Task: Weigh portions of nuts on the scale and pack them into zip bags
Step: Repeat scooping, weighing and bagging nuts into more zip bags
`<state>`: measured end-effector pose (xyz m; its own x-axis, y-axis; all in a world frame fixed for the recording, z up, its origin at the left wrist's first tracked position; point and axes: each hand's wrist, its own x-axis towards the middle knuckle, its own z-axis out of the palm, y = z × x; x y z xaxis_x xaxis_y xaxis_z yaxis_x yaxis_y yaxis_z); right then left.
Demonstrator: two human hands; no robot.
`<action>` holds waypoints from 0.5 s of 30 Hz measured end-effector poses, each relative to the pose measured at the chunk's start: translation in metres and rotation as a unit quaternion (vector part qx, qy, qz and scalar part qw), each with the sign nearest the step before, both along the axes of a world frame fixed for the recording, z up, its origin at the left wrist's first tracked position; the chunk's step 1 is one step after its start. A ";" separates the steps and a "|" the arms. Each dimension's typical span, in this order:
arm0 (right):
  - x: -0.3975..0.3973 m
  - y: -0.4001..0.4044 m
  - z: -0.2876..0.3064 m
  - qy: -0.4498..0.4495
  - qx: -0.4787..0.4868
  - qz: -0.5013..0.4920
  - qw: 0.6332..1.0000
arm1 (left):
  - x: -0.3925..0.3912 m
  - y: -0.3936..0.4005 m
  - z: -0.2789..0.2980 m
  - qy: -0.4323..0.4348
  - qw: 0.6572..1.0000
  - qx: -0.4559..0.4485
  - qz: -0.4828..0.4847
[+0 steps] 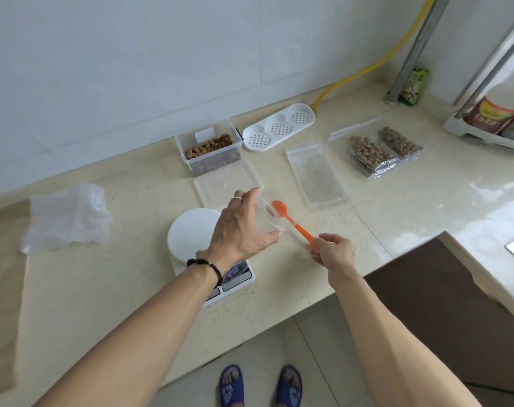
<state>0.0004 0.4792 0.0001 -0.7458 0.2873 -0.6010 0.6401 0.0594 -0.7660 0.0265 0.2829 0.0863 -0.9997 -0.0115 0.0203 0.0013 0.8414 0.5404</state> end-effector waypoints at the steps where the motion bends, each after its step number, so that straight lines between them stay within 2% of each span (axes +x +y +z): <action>1: -0.001 0.001 0.000 0.003 0.075 0.042 0.996 | 0.001 -0.002 0.001 0.003 1.000 0.002 -0.003; 3: -0.002 0.000 0.008 0.014 0.195 0.113 0.974 | 0.002 -0.007 0.004 0.017 1.000 0.004 -0.007; 4: -0.005 -0.002 0.015 0.022 0.217 0.123 0.968 | 0.001 -0.012 0.006 0.025 1.000 0.006 -0.007; 7: -0.012 -0.021 0.054 0.113 0.148 0.143 0.972 | -0.001 -0.026 0.012 0.041 0.999 0.012 -0.006; 10: -0.018 -0.058 0.108 0.202 0.066 0.244 0.946 | -0.005 -0.039 0.018 0.056 0.998 0.030 -0.007; 12: -0.025 -0.081 0.129 0.253 0.080 0.302 0.916 | -0.007 -0.048 0.022 0.068 0.996 0.050 -0.013; 15: -0.036 -0.103 0.142 0.295 0.097 0.320 0.895 | -0.006 -0.071 0.027 0.073 0.992 0.101 -0.027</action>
